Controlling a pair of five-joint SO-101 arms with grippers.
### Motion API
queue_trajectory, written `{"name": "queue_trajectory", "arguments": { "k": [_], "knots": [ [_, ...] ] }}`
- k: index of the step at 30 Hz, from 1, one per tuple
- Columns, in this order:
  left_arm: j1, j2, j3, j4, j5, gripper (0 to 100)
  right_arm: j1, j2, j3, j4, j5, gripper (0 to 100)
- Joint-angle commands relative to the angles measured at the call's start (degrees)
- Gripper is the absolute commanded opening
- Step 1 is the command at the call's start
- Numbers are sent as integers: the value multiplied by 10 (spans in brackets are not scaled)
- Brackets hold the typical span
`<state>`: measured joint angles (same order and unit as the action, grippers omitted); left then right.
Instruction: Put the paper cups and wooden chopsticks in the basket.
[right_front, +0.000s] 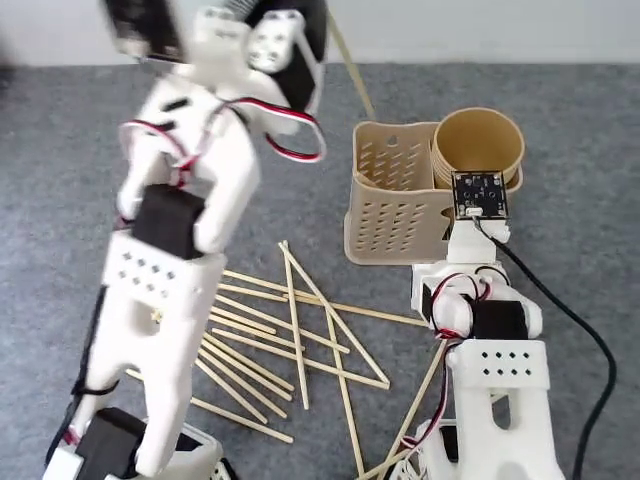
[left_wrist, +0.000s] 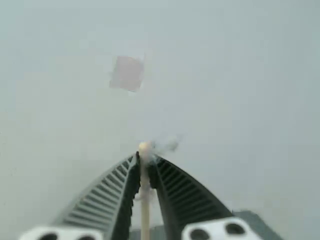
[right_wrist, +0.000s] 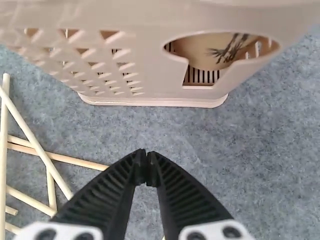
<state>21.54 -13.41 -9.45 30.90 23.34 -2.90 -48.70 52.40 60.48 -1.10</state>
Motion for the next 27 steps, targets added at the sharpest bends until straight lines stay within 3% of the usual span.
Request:
{"name": "queue_trajectory", "arguments": {
  "k": [1, 5, 11, 18, 27],
  "knots": [
    [17, -19, 53, -29, -11, 15, 7, -12, -7, -10, -6, 9],
    [24, -24, 113, -29, -36, 21, 7, -12, -7, -10, -6, 9],
    [23, -27, 133, 11, -36, 167, 7, -12, -6, -10, -6, 9],
    [3, -113, 134, 72, -36, 173, 7, -12, -6, -10, -6, 9],
    [-117, -166, 137, 324, -38, 174, 3, -12, -4, -10, -6, 9]
  ]
}}
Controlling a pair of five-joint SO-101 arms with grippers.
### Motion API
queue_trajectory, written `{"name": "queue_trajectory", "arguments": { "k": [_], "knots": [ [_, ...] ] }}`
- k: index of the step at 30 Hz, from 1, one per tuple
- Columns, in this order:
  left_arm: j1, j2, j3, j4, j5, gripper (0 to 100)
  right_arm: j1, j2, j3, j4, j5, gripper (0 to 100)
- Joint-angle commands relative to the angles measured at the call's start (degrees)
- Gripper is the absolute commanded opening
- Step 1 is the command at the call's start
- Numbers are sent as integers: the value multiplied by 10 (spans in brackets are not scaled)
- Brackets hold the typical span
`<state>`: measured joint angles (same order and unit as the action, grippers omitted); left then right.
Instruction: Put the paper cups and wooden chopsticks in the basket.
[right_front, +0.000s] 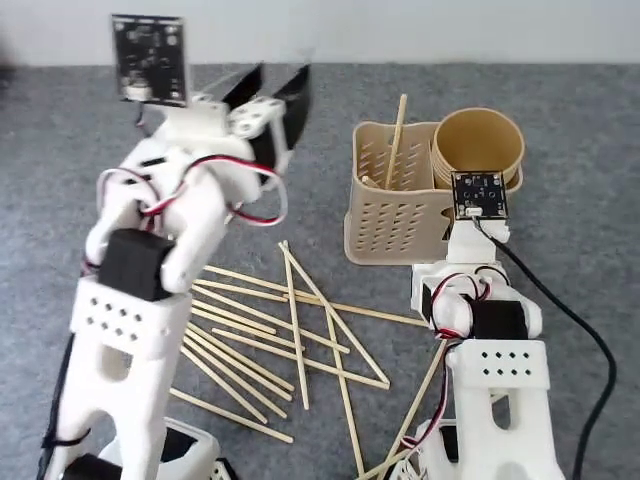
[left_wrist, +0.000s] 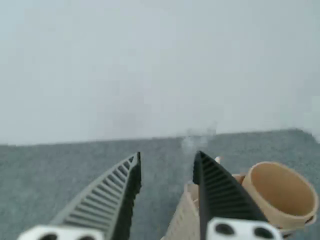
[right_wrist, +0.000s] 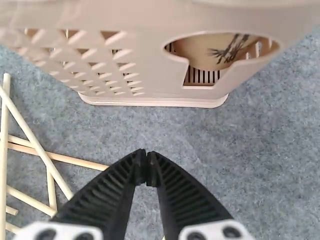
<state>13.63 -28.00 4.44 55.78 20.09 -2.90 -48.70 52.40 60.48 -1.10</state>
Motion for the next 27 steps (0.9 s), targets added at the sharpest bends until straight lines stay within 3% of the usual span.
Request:
{"name": "queue_trajectory", "arguments": {
  "k": [1, 10, 13, 22, 27],
  "knots": [
    [-53, -20, -1, 103, -5, 174, 3, -12, -4, -10, -6, 9],
    [-148, 60, 0, 284, -4, 174, 2, -10, -4, -10, -6, 9],
    [-185, 123, -1, 267, -12, 175, 2, -9, -4, -10, -6, 9],
    [-236, 339, -16, 142, -183, 177, 2, -7, -4, -10, -6, 9],
    [-265, 427, -82, 120, -233, 178, 2, -7, -4, -10, -6, 9]
  ]
}}
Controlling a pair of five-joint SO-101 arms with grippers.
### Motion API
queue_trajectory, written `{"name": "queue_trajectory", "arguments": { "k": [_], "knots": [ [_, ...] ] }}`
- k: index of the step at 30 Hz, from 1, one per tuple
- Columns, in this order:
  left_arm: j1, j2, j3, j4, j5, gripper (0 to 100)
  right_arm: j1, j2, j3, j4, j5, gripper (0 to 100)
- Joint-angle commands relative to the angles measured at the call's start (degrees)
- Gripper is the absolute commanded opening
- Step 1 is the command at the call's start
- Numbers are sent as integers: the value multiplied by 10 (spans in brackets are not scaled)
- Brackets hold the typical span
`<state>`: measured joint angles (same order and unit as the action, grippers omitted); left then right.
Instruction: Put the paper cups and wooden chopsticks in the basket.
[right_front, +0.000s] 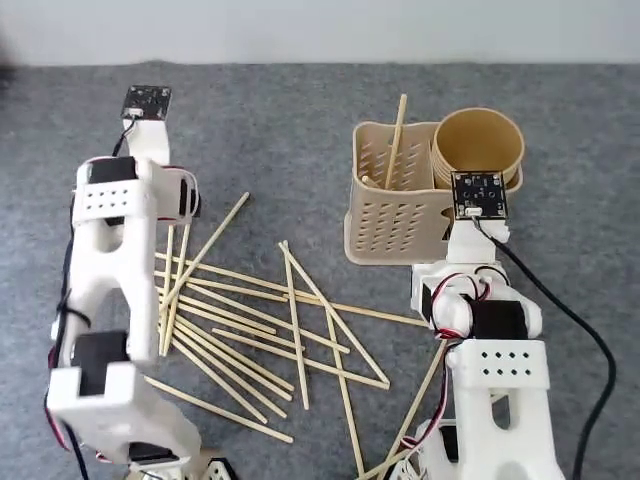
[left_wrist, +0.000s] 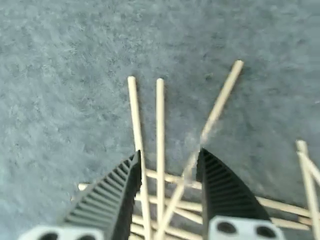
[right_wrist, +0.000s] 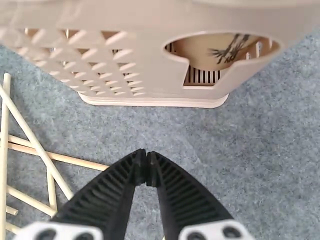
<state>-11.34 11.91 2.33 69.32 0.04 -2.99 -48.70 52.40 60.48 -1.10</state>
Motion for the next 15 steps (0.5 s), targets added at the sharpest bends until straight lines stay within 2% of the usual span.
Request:
{"name": "queue_trajectory", "arguments": {
  "k": [1, 7, 15],
  "knots": [
    [-21, 49, -78, -14, -40, 178, 3, -7, -4, -10, -6, 9],
    [-45, 179, -171, -9, -68, 178, 3, -7, -4, -10, -5, 9],
    [-39, 304, -356, 135, -78, 178, 3, -7, -4, -10, -4, 9]
  ]
}}
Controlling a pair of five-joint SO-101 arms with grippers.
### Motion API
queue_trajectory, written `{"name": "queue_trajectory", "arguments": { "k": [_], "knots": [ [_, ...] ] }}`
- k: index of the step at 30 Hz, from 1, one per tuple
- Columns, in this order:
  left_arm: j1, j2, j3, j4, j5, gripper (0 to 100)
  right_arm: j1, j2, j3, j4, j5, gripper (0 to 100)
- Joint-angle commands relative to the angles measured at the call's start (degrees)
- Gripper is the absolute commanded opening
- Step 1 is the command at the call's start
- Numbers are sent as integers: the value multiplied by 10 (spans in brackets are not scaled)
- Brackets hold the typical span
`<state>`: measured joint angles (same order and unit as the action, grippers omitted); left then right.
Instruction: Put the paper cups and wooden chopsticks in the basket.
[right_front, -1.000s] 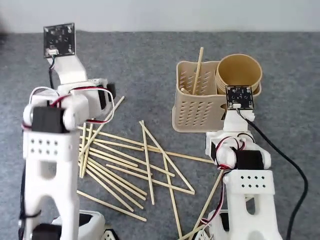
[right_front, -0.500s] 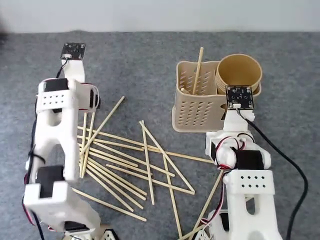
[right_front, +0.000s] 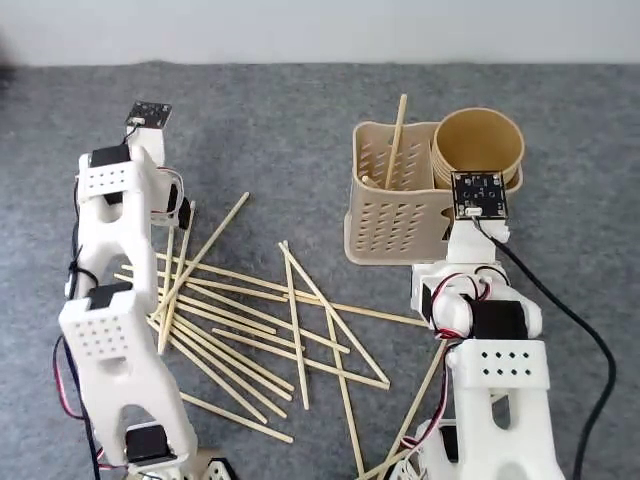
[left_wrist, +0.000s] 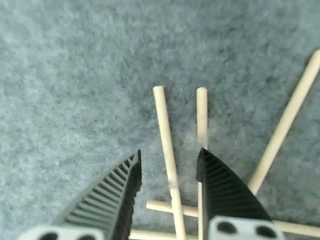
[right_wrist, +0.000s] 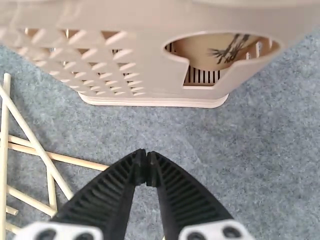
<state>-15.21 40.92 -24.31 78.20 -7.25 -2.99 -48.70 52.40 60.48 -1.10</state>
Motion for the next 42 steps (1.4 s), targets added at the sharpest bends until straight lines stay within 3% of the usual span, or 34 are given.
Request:
{"name": "queue_trajectory", "arguments": {
  "k": [1, 6, 11, 33, 42],
  "knots": [
    [0, 30, -114, 60, -5, 178, 3, -7, -4, -10, -4, 9],
    [-4, 108, -230, 115, -5, 178, 4, -7, -4, -10, -4, 9],
    [6, 143, -365, 223, -3, 178, 4, -7, -4, -10, -4, 9],
    [33, 151, -347, 222, -5, 178, 4, -6, -4, -10, -3, 9],
    [2, 172, -347, 182, -6, 178, 4, -6, -4, -10, -3, 9]
  ]
}}
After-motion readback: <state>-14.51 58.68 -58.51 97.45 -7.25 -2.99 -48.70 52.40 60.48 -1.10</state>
